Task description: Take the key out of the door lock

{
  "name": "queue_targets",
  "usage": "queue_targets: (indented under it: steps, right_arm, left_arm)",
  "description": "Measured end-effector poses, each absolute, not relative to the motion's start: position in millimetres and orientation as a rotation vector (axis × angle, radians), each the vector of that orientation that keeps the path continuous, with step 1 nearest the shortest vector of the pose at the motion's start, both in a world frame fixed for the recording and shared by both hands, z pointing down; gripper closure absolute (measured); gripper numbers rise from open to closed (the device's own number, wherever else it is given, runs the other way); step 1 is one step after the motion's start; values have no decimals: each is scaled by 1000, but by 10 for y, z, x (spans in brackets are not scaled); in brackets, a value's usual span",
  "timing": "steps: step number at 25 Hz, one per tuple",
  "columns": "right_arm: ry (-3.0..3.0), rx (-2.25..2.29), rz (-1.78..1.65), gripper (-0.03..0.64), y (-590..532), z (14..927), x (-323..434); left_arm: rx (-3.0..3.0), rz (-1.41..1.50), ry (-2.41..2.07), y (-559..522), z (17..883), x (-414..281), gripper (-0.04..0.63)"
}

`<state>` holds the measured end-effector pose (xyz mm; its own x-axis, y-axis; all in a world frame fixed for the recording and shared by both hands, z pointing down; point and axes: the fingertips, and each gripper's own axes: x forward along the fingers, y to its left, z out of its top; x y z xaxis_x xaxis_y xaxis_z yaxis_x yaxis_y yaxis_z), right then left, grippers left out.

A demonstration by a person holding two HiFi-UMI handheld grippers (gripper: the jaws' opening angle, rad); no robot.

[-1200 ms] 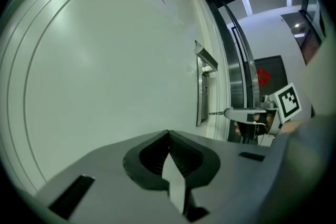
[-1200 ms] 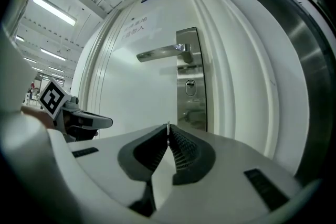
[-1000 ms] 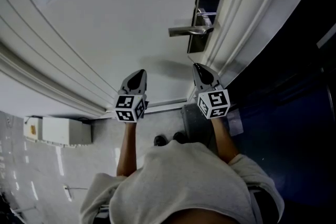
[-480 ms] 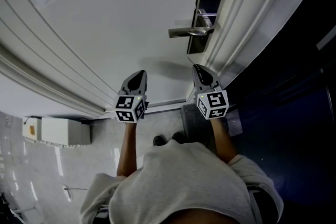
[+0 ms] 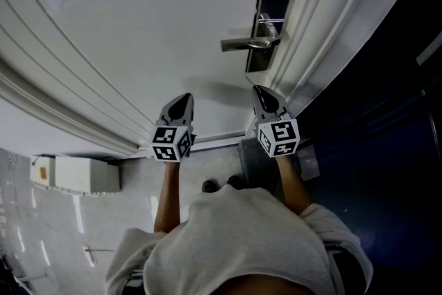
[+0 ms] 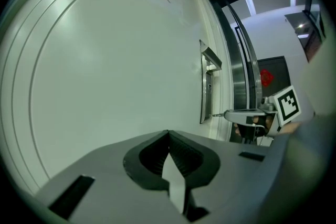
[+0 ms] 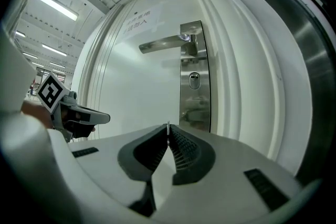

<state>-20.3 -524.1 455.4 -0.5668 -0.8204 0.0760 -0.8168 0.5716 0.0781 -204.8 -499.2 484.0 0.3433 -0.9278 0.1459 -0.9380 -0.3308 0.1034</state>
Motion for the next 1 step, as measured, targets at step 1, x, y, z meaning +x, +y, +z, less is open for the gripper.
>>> queue_targets:
  steps: [1]
  right_arm:
    - [-2692, 1407, -51, 588, -5243, 4549, -204]
  left_arm:
    - [2432, 90, -1707, -4993, 4837, -2046, 577]
